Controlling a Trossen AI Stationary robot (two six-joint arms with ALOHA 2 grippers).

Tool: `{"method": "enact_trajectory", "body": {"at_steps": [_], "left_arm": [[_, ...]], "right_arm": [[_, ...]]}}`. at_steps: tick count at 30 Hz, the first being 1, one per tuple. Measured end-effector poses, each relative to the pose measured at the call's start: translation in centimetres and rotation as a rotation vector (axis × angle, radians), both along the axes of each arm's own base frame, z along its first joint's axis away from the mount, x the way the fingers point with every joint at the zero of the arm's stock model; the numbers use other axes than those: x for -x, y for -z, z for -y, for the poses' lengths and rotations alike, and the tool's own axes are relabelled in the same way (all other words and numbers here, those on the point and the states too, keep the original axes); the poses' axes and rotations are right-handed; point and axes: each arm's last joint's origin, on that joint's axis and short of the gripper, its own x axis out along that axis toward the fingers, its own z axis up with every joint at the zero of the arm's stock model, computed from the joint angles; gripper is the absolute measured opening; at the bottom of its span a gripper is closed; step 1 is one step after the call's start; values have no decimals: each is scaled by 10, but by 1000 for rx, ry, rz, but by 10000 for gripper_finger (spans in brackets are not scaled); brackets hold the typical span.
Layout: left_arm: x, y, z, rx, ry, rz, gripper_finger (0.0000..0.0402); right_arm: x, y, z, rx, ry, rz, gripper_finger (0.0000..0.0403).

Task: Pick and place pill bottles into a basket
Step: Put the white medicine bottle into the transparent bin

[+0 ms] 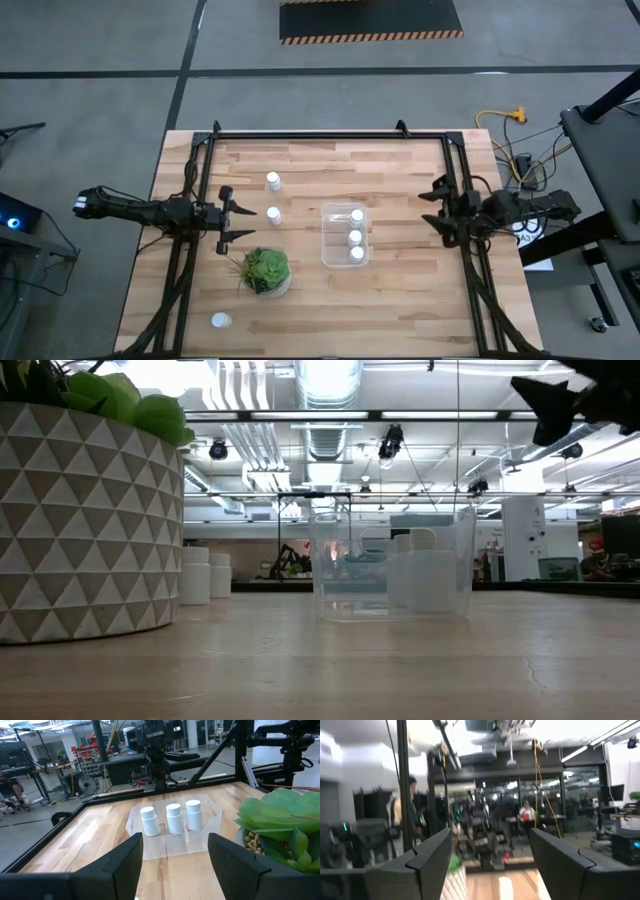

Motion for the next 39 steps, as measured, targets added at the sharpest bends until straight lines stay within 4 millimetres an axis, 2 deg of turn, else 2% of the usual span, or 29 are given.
{"method": "enact_trajectory", "body": {"at_steps": [8,16,23,29,39], "left_arm": [[0,0,0,0,0,-1,207],[0,0,0,0,0,-1,207],[0,0,0,-5,1,-1,207],[0,0,0,-214,8,1,207],[-1,-8,0,-194,-5,86,207]], "right_arm": [[-5,19,-1,79,10,-202,254],[-6,33,-1,65,-5,-346,249],[-8,35,-2,57,-11,-368,257],[-8,35,-2,58,-12,-373,260],[-8,35,-2,58,-14,-373,260]]}}
